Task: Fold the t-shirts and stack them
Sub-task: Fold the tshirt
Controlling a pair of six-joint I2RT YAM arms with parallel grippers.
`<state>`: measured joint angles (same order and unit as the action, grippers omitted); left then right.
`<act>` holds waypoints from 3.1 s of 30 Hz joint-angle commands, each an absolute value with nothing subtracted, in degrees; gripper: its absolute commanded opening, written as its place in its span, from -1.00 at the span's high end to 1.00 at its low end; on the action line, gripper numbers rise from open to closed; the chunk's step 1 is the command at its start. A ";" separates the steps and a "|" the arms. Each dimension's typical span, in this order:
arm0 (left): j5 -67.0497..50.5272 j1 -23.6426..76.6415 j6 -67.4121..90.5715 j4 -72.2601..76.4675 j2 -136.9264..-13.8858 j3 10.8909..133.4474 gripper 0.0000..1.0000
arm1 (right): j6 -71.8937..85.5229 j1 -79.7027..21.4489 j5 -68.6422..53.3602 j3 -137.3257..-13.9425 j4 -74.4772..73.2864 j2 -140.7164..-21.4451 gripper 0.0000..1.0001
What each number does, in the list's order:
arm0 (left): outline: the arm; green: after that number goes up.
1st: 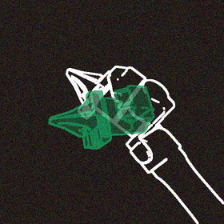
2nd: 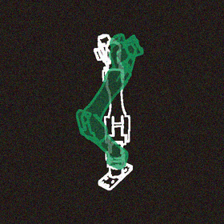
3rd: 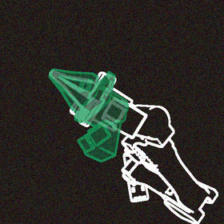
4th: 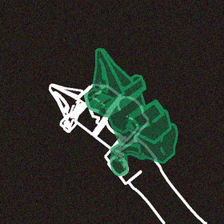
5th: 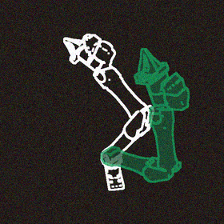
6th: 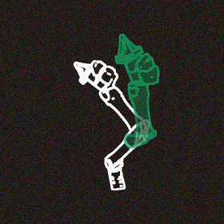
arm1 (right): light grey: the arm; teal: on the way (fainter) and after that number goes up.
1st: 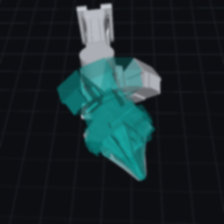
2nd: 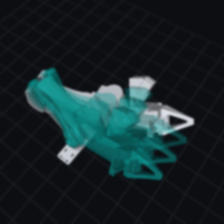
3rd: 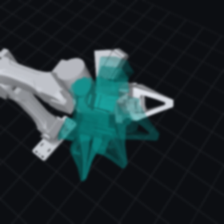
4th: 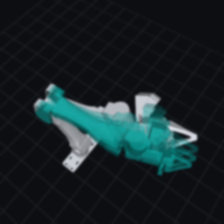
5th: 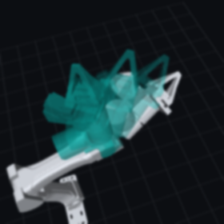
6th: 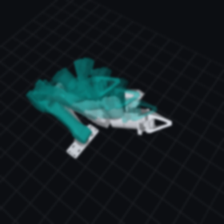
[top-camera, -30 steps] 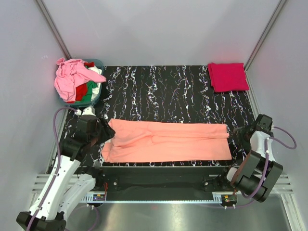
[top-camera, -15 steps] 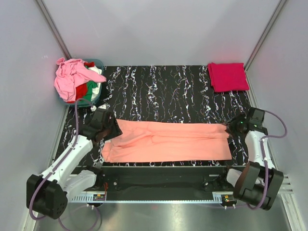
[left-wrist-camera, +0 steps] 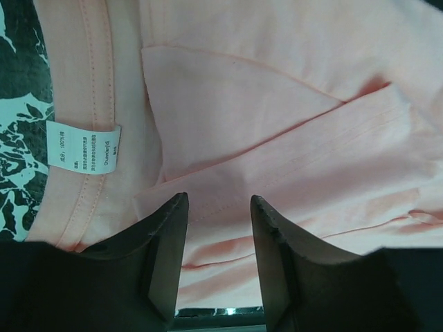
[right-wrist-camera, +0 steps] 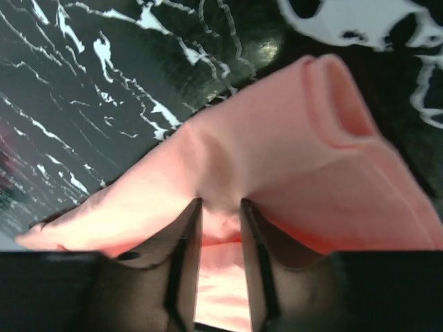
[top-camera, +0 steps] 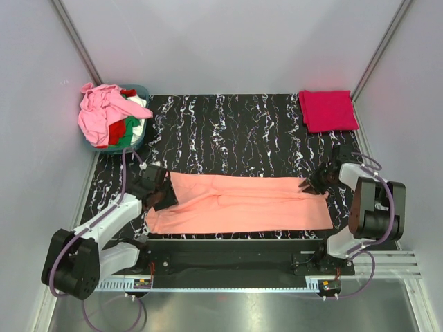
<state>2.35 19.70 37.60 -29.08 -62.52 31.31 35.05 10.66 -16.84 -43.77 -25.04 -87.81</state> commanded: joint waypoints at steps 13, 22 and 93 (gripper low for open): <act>3.95 20.21 39.55 -24.08 -62.49 27.16 0.57 | 34.89 7.21 -13.09 -37.44 -24.17 -81.30 1.00; 6.24 20.30 37.27 -21.19 -72.84 33.47 0.50 | 38.14 0.72 -18.54 -34.64 -23.91 -82.19 1.00; -2.55 19.34 19.07 -52.37 -150.98 139.78 -0.24 | 45.61 -42.98 5.19 -47.64 -40.34 -55.40 -0.05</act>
<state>-4.08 22.31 18.09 -49.91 -145.16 132.42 44.21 -43.27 3.73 -49.12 -39.38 -59.94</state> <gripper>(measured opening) 0.619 0.524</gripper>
